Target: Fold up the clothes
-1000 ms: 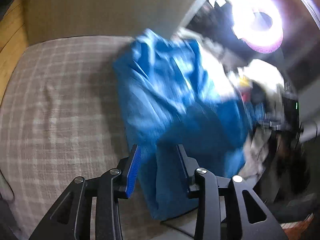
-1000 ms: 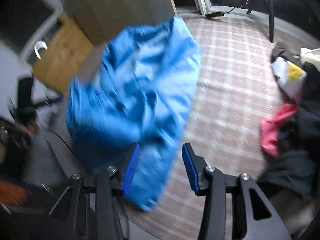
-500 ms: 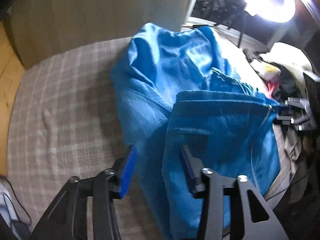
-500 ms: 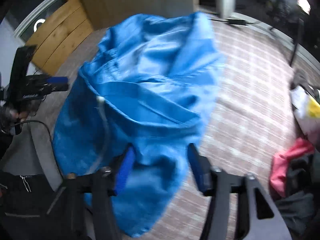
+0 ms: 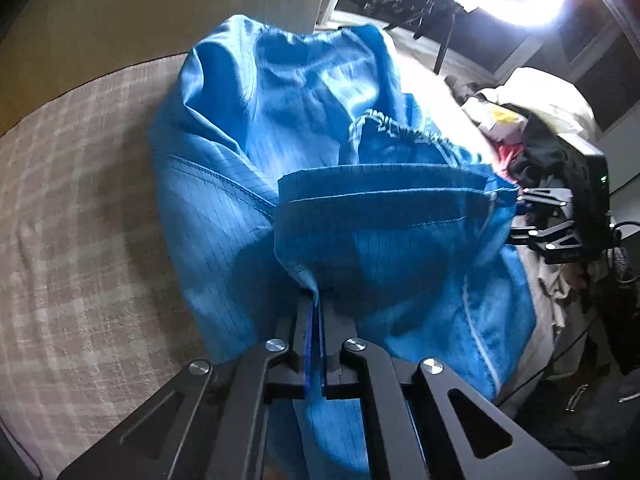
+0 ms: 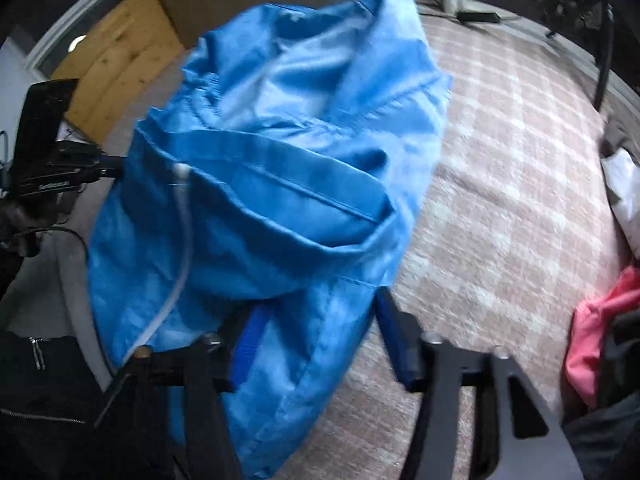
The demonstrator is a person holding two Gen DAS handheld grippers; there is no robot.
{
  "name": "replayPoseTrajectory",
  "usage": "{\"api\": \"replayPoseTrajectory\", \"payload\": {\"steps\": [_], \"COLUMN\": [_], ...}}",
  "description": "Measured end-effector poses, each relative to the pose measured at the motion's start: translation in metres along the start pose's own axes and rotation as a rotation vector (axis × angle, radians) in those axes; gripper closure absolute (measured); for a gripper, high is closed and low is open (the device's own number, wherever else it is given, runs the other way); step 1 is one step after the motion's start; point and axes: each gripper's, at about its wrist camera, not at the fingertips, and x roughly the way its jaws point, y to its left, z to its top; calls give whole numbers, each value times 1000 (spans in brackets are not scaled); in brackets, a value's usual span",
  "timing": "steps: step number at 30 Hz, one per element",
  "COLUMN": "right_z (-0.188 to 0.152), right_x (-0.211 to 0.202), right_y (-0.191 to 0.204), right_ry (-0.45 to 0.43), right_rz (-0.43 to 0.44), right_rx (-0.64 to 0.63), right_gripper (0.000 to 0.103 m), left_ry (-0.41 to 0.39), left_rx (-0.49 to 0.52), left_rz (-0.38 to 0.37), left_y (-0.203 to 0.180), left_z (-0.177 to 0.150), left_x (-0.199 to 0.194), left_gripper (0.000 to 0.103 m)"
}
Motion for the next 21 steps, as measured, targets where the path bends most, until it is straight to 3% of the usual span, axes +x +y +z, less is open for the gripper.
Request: {"api": "replayPoseTrajectory", "payload": {"steps": [2,4,5,7,10,14,16,19,21], "right_z": [2,4,5,6,6,0,-7,-7,-7], "right_x": [2,7,9,12,-11,-54,-55,-17,9], "right_y": [0,-2,-1,0,12,25,35,34,22], "right_ry": [5,19,29,48,24,5,28,119,185], "right_rz": [0,5,11,23,45,180,216,113,30], "right_rx": [-8,-15,-19,-25,-61,-88,-117,-87,-42], "right_gripper": [61,68,85,97,99,99,99,99,96], "left_ry": [-10,-19,-23,-32,-45,-26,-8,38,55], "left_rx": [-15,-9,-8,-12,-41,-106,-126,-164,-183], "left_rz": [-18,-11,-7,-10,-12,-17,2,34,51], "left_y": [2,2,1,-1,-3,2,6,22,29], "left_z": [-1,-1,-1,-3,-9,-27,-35,-38,-36], "left_x": [-4,-5,-7,-12,-32,-53,-54,-19,-4], "left_gripper": [102,102,102,103,103,102,102,101,95]}}
